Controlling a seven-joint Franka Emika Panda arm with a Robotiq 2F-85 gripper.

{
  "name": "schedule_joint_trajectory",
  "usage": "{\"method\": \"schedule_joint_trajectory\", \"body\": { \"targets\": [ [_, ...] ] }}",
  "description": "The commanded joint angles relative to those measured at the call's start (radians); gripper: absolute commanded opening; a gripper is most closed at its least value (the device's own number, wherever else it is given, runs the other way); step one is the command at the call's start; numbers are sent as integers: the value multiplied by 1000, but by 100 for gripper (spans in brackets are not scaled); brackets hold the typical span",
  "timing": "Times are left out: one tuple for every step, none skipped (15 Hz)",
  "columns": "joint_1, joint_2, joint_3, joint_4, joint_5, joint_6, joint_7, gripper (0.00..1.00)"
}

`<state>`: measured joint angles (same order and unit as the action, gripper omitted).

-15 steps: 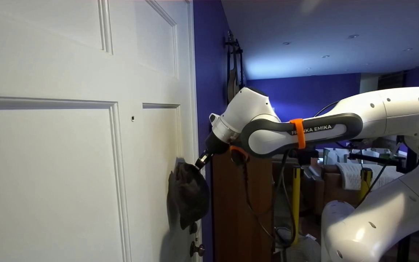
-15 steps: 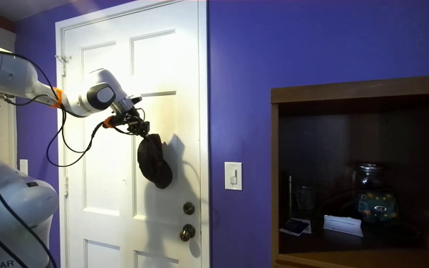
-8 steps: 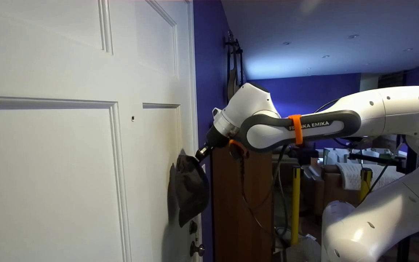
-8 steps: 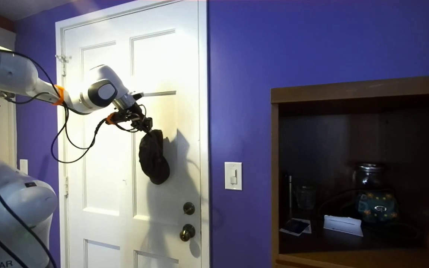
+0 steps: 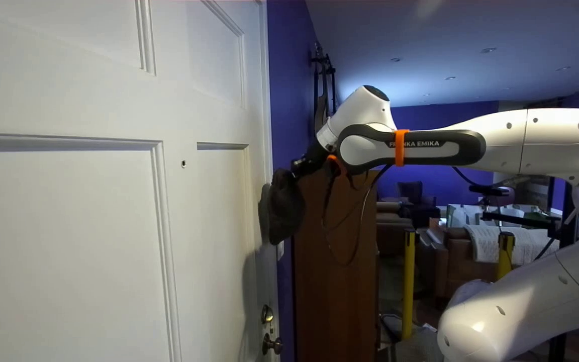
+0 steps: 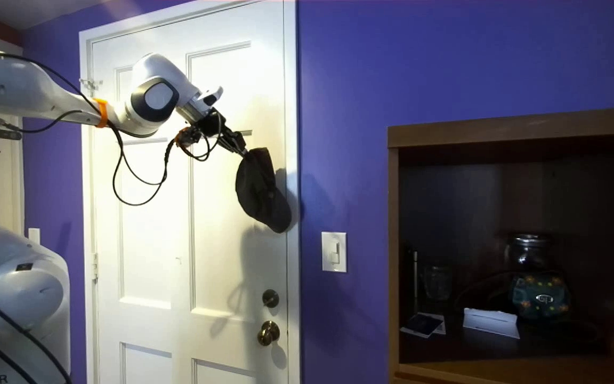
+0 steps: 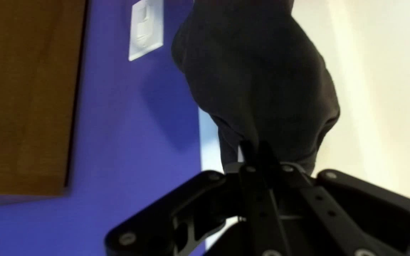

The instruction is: Remove the hat from the door and put it on top of the cabinet on the right

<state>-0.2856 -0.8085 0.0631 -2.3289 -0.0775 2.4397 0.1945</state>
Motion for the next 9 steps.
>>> {"method": "schedule_joint_trajectory", "body": {
  "targets": [
    [-103, 41, -18, 73, -48, 18, 114, 1],
    [-133, 49, -27, 86, -52, 21, 138, 1],
    [-162, 56, -34, 94, -57, 27, 163, 1],
    [-190, 65, -34, 99, -59, 46, 196, 1],
    [-132, 32, -45, 68, -44, 11, 132, 5],
    [-155, 40, -49, 74, -48, 22, 149, 5],
    [-166, 46, -51, 78, -49, 28, 157, 5],
    [-170, 52, -50, 80, -49, 30, 164, 5],
    [-170, 55, -50, 83, -50, 30, 169, 5]
  ]
}}
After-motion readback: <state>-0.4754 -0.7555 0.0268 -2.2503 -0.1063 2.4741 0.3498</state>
